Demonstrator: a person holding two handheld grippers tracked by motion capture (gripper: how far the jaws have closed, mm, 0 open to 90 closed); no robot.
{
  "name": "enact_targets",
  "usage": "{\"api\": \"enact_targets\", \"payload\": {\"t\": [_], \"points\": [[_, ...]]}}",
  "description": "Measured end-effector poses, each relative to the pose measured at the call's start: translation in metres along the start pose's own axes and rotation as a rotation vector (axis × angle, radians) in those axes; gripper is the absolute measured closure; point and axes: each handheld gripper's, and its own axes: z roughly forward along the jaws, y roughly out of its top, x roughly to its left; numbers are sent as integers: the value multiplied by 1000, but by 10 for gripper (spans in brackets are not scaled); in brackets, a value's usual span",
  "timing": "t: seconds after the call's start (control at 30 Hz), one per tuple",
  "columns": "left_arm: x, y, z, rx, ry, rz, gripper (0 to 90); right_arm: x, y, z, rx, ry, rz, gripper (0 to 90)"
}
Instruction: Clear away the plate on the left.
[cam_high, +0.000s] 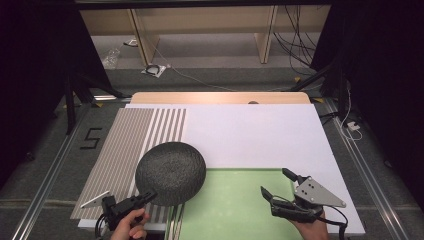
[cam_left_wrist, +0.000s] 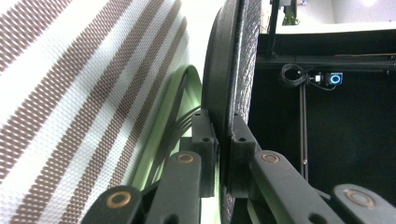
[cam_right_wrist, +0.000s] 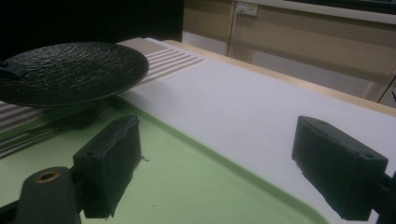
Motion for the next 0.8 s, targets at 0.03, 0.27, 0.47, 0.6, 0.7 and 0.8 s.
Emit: {"api": "enact_targets", "payload": {"t": [0.03,0.27,0.47,0.6,0.7,0.8], "points": [[0,-1,0,4,0,3,847,0,0,0,-2,0,0,164],[-2,-7,6,43,-1,8,845,0,0,0,4,-1,0,163],[-3,-15,14,82,10,27,844,0,0,0,4,-1,0,163],[-5,-21,19,112,16,41,843,0,0,0,4,-1,-1,163],[-5,-26,24,144,10,43,844,0,0,0,5,-1,-1,163],[-6,-29,28,172,5,45,842,0,0,0,3,-1,2,164]]}}
